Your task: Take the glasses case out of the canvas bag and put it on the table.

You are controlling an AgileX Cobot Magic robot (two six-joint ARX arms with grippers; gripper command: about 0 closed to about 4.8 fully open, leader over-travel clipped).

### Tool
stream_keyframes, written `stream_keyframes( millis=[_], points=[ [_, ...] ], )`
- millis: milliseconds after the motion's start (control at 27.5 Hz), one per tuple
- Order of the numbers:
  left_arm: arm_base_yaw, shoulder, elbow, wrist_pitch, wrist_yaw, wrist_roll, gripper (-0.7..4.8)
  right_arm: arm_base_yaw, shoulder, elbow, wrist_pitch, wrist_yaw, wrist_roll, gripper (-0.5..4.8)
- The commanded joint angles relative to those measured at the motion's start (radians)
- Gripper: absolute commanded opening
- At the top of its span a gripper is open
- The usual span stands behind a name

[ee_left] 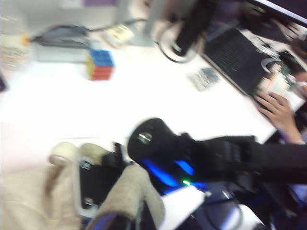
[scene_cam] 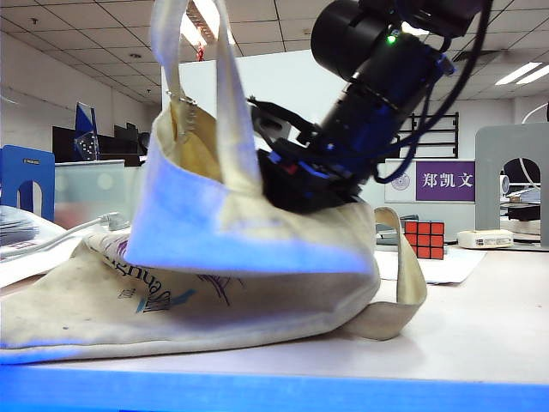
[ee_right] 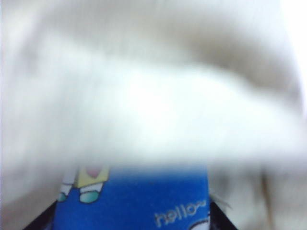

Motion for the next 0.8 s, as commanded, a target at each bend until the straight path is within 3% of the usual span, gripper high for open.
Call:
stream_keyframes(
  millis=[36, 182, 436, 545, 654, 799],
  points=[
    [0.052, -0.002, -0.003, 0.026, -0.073, 0.061, -0.06, 0.002, -0.032, 0.003, -0.031, 0.003, -0.005, 3.22],
    [0.098, 0.035, -0.026, 0.053, -0.267, 0.085, -0.06, 0.001, -0.122, 0.003, -0.053, 0.027, -0.005, 3.22],
    [0.216, 0.154, -0.172, 0.224, -0.319, 0.082, -0.06, -0.063, -0.307, 0.003, -0.126, 0.107, -0.015, 3.22],
    [0.266, 0.222, -0.227, 0.285, -0.344, 0.041, -0.06, -0.166, -0.37, 0.003, -0.192, 0.114, -0.028, 3.22],
    [0.289, 0.274, -0.233, 0.282, -0.413, 0.067, -0.06, -0.286, -0.388, 0.003, -0.237, 0.113, -0.027, 3.22],
    [0.29, 0.288, -0.233, 0.297, -0.429, 0.042, -0.06, -0.446, -0.383, -0.059, -0.187, 0.081, 0.001, 3.22]
  ],
)
